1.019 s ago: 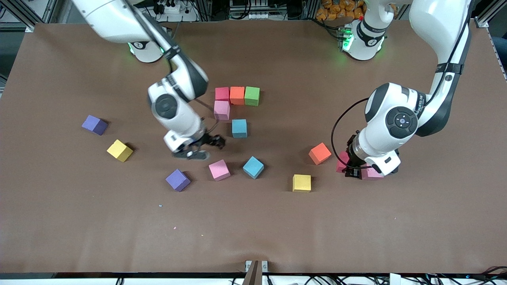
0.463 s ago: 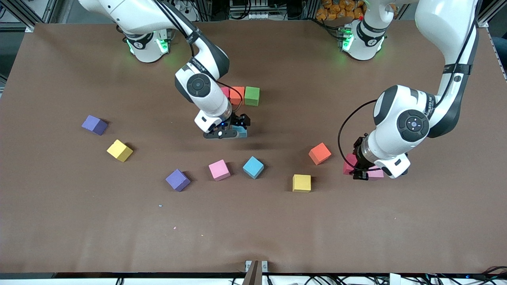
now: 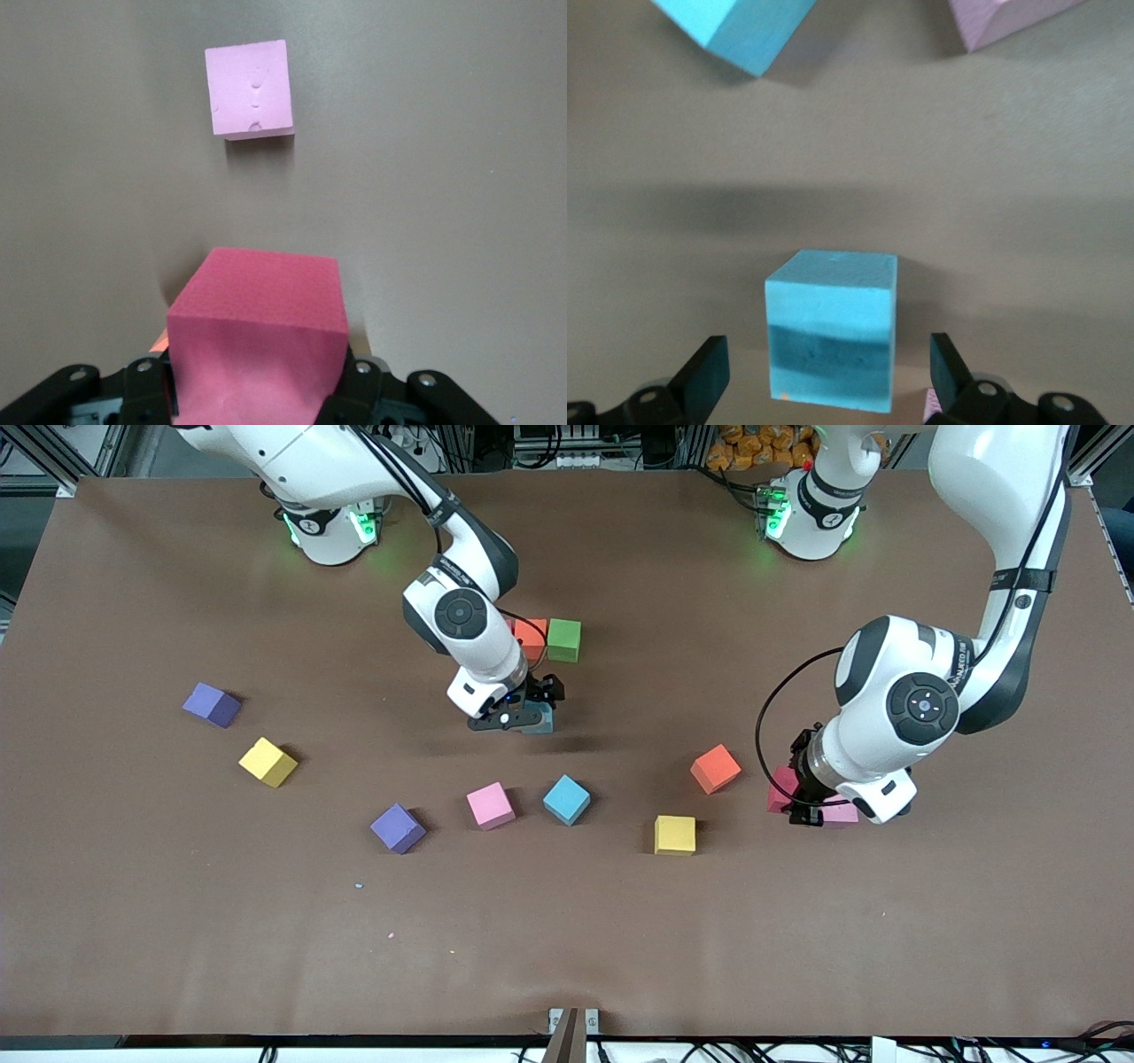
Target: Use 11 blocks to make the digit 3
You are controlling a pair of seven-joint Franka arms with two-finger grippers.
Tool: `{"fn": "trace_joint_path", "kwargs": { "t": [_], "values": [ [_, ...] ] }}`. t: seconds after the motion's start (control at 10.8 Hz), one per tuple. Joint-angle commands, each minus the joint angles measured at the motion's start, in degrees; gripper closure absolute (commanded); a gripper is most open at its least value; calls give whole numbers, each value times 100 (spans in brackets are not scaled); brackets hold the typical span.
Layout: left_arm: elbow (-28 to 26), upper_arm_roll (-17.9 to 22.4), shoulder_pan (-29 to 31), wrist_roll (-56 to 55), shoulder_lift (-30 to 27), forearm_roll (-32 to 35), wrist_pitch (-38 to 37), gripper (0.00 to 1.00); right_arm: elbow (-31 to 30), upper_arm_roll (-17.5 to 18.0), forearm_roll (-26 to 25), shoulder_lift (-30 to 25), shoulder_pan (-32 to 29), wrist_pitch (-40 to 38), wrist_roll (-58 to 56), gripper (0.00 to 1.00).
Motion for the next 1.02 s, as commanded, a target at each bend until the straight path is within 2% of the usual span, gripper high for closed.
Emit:
{"fn": "trace_joint_path", "kwargs": {
  "t": [0.0,0.37,0.56,0.65,0.74,0.93],
  "values": [
    [85,-22,-20,10,2,-103,-159,94,18,-4,-292,135,51,167,315,0],
    [94,-22,-55,89,10,-59,-159,94,44,-4,-424,294,69,211,324,0],
    [94,-22,-64,89,28,-50,-159,94,62,-4,-433,347,69,211,324,9],
    [94,-22,-73,98,28,-41,-159,94,70,-4,-433,355,69,211,324,20],
    [94,-22,-73,98,28,-32,-159,94,97,-4,-450,356,78,202,324,36],
    [94,-48,-117,98,37,-41,-159,94,114,-4,-468,347,60,185,315,61]
  ]
}}
